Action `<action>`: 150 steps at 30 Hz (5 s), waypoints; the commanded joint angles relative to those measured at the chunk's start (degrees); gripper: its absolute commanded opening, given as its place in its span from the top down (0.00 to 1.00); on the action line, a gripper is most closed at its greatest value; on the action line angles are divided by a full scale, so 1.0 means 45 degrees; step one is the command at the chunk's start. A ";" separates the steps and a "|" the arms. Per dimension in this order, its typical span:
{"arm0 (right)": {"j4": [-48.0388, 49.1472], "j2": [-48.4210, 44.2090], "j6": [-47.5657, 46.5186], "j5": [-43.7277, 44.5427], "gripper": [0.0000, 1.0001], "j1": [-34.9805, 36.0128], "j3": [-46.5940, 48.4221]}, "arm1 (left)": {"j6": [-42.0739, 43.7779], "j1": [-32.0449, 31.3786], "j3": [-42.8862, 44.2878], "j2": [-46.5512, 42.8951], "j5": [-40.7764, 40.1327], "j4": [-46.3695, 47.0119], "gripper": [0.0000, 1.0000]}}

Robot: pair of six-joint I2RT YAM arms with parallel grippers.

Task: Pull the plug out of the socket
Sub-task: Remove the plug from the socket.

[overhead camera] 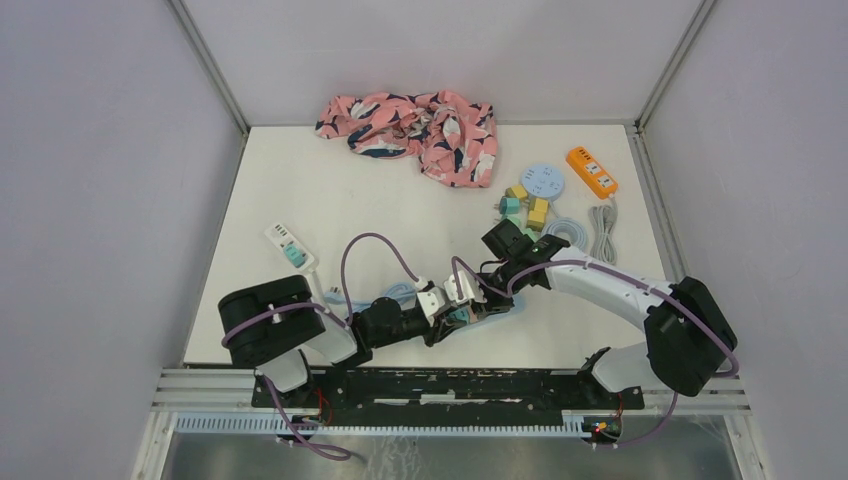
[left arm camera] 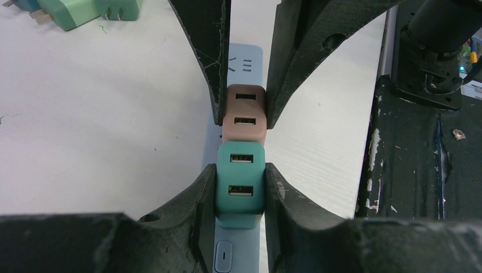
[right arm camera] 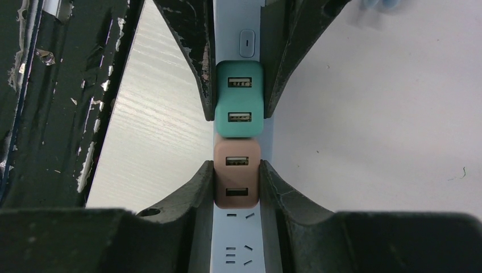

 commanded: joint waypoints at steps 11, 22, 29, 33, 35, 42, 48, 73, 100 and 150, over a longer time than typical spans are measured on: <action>-0.0493 0.0220 -0.0388 -0.1149 1.00 -0.0002 0.0476 | 0.0662 -0.0082 0.0091 0.0812 0.0227 0.0826 0.97; 0.0875 0.0052 0.0912 -0.0422 1.00 -0.1035 0.0425 | 0.0562 -0.0085 -0.0225 0.1375 0.0135 0.1580 0.97; -0.1527 -0.0204 -0.3036 -0.1927 1.00 -0.1452 0.0145 | 0.0536 -0.0096 -0.0263 0.1412 0.0056 0.1782 0.97; -0.1958 -0.0009 -0.3849 -0.3091 1.00 -0.1345 0.0148 | 0.0644 -0.0084 -0.0010 0.1190 0.0146 0.1129 0.97; -0.1371 -0.0028 -0.3074 -0.3047 1.00 -0.1323 0.0160 | 0.0684 -0.0091 0.0065 0.1148 0.0146 0.0937 0.97; 0.0455 -0.0105 -0.0399 -0.1711 1.00 -0.1537 0.0273 | 0.0546 -0.0091 -0.0016 0.1323 0.0187 0.1133 0.97; -0.1534 0.0046 -0.2068 -0.1609 1.00 -0.2294 0.0824 | 0.0533 -0.0083 -0.0122 0.1247 0.0102 0.1179 0.97; -0.0530 -0.0307 -0.0904 -0.1997 1.00 -0.2580 0.0686 | 0.0370 -0.0079 -0.0374 0.1241 -0.0050 0.1520 0.97; 0.0590 -0.0728 0.0411 -0.2540 1.00 -0.2809 0.0346 | 0.0293 -0.0079 -0.0338 0.1304 -0.0049 0.1644 0.97; 0.0906 -0.0129 0.1548 -0.2750 1.00 -0.2425 0.0635 | 0.0219 -0.0078 -0.0391 0.1620 -0.0019 0.1791 0.97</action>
